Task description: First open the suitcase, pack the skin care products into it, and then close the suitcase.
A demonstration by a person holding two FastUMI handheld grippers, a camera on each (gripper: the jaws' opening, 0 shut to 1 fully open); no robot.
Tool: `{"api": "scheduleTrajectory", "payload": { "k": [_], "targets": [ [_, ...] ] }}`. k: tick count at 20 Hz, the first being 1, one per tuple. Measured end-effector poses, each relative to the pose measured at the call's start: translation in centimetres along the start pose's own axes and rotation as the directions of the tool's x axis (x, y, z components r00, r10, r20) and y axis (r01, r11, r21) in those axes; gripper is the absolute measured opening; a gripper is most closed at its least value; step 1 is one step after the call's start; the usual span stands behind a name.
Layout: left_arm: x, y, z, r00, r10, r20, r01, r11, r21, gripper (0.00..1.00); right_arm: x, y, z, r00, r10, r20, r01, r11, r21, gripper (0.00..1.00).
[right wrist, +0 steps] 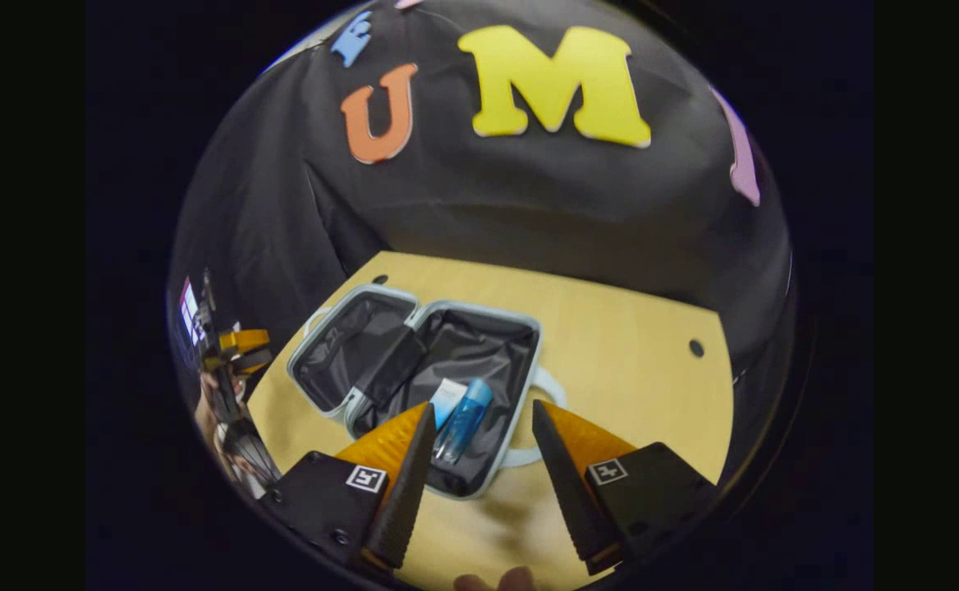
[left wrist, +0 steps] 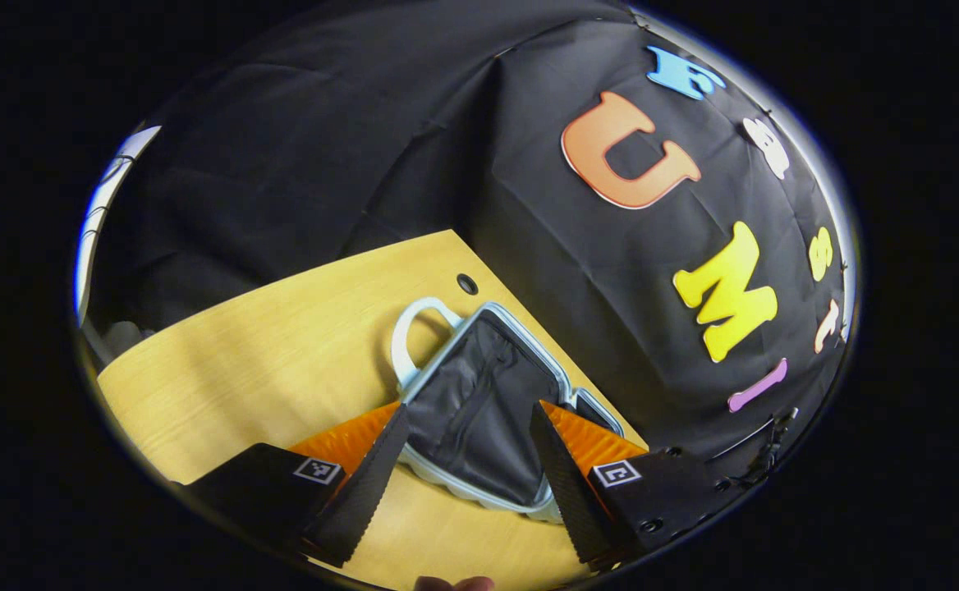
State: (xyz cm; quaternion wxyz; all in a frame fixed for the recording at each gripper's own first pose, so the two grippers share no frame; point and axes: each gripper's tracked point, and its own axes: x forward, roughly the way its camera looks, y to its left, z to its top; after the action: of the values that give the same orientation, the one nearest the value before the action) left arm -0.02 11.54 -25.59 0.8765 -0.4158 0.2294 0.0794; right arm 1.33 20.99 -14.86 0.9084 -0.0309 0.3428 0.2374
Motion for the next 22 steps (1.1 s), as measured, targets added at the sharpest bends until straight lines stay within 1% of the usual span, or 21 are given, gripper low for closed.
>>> {"api": "scheduleTrajectory", "payload": {
  "k": [2, 4, 5, 7, 8, 9, 11, 14, 15, 16, 17, 18, 19, 20, 21, 22],
  "targets": [
    [2.3, 1.8, 1.3, 1.0, 0.01, -0.009, -0.01, 0.999, -0.04, 0.95, -2.0, -0.2, 1.3, 0.997, -0.009, 0.079, 0.012, 0.999, -0.038, 0.71],
    [4.3, 3.9, 1.8, 0.999, 0.035, -0.037, -0.037, 0.998, -0.054, 0.95, -3.3, -0.1, 1.9, 0.992, -0.008, 0.123, 0.013, 0.999, -0.038, 0.71],
    [5.2, 4.8, 1.8, 0.997, 0.042, -0.063, -0.046, 0.997, -0.068, 0.95, -3.5, -0.1, 1.8, 0.992, -0.005, 0.125, 0.009, 0.999, -0.034, 0.71],
    [6.8, 6.0, 1.5, 0.991, 0.062, -0.12, -0.071, 0.995, -0.072, 0.95, -4.0, -1.0, 1.1, 0.993, -0.032, 0.112, 0.035, 0.999, -0.023, 0.7],
    [7.7, 6.1, 1.3, 0.989, 0.067, -0.133, -0.077, 0.994, -0.072, 0.95, -4.2, -1.6, 0.9, 0.993, -0.05, 0.103, 0.052, 0.999, -0.014, 0.65],
    [8.4, 5.9, 1.4, 0.988, 0.065, -0.143, -0.078, 0.993, -0.088, 0.95, -4.7, -2.0, 0.6, 0.994, -0.066, 0.091, 0.067, 0.998, -0.003, 0.7],
    [9.8, 5.9, 1.9, 0.987, 0.055, -0.152, -0.072, 0.991, -0.112, 0.93, -4.6, -2.7, 0.0, 0.993, -0.087, 0.077, 0.085, 0.996, 0.032, 0.7],
    [11.5, 6.5, 1.7, 0.98, 0.082, -0.181, -0.103, 0.989, -0.109, 0.89, -4.6, -3.7, 0.0, 0.991, -0.114, 0.068, 0.109, 0.992, 0.065, 0.7],
    [11.8, 6.6, 1.6, 0.977, 0.091, -0.194, -0.114, 0.988, -0.107, 0.84, -4.6, -3.7, 0.0, 0.991, -0.117, 0.066, 0.112, 0.991, 0.071, 0.7],
    [12.1, 6.7, 1.4, 0.973, 0.103, -0.205, -0.125, 0.987, -0.097, 0.93, -4.6, -3.7, 0.0, 0.991, -0.117, 0.066, 0.112, 0.991, 0.078, 0.7],
    [12.5, 6.9, 1.2, 0.97, 0.116, -0.216, -0.137, 0.987, -0.088, 0.75, -4.6, -3.7, -0.1, 0.991, -0.118, 0.064, 0.113, 0.99, 0.081, 0.7],
    [12.9, 6.8, 1.0, 0.967, 0.121, -0.226, -0.143, 0.986, -0.083, 0.72, -4.6, -3.8, -0.2, 0.991, -0.12, 0.062, 0.115, 0.99, 0.082, 0.7],
    [13.1, 6.7, 0.7, 0.963, 0.124, -0.238, -0.147, 0.986, -0.079, 0.66, -4.7, -4.1, -0.2, 0.991, -0.12, 0.06, 0.115, 0.99, 0.085, 0.7],
    [13.4, 6.8, 0.2, 0.959, 0.133, -0.251, -0.156, 0.985, -0.072, 0.63, -4.8, -4.2, -0.2, 0.991, -0.122, 0.06, 0.116, 0.989, 0.089, 0.7],
    [13.4, 7.1, -0.2, 0.952, 0.155, -0.265, -0.178, 0.982, -0.064, 0.55, -4.9, -4.4, -0.3, 0.99, -0.125, 0.058, 0.119, 0.988, 0.095, 0.7],
    [13.5, 7.2, -0.1, 0.946, 0.182, -0.268, -0.206, 0.976, -0.063, 0.49, -5.0, -4.6, -0.3, 0.99, -0.125, 0.058, 0.119, 0.988, 0.102, 0.7]
  ]
}}
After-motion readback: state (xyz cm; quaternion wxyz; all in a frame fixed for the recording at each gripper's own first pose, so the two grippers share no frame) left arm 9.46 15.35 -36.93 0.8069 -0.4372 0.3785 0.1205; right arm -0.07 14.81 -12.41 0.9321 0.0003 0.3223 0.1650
